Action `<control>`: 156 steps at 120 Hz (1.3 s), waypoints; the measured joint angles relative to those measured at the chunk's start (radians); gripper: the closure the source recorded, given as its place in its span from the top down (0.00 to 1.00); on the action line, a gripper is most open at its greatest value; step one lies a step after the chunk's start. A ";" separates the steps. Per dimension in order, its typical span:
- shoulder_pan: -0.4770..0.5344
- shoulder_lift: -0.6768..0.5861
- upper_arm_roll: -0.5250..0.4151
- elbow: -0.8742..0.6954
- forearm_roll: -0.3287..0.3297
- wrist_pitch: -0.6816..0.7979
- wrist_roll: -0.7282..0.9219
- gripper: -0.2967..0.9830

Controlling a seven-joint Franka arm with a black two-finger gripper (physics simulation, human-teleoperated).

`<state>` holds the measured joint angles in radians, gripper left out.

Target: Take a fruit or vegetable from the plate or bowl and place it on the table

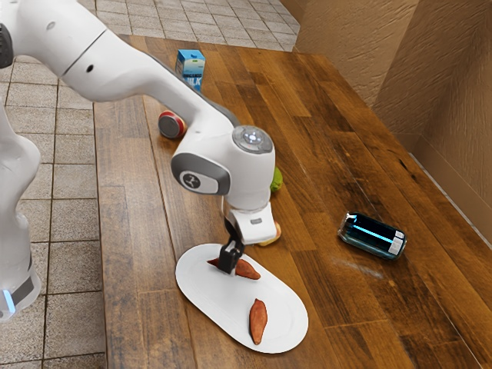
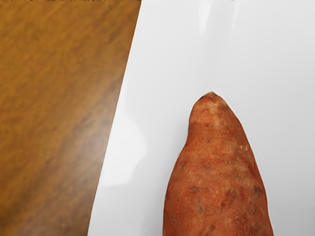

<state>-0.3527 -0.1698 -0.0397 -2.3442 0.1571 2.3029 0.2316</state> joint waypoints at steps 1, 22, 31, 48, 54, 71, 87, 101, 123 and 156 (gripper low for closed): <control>0.000 0.000 0.000 0.000 0.000 0.001 0.000 0.77; 0.000 0.001 0.000 -0.001 -0.005 0.010 -0.002 0.62; 0.000 0.001 0.000 0.000 -0.006 0.012 -0.008 0.51; 0.000 0.002 0.000 0.000 -0.004 0.014 -0.019 0.38; -0.001 -0.001 0.000 0.002 -0.001 0.015 -0.023 0.38; 0.010 -0.030 0.009 0.178 0.062 -0.053 -0.027 0.37; 0.184 -0.026 0.031 0.228 0.084 -0.145 -0.014 0.37; 0.274 -0.045 0.055 0.224 0.088 -0.219 0.002 0.36; 0.280 -0.111 0.161 0.219 0.095 -0.307 0.027 0.36; 0.322 0.015 0.290 0.312 0.117 -0.353 0.073 0.36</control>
<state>-0.0311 -0.1550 0.2499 -2.0319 0.2737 1.9494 0.3041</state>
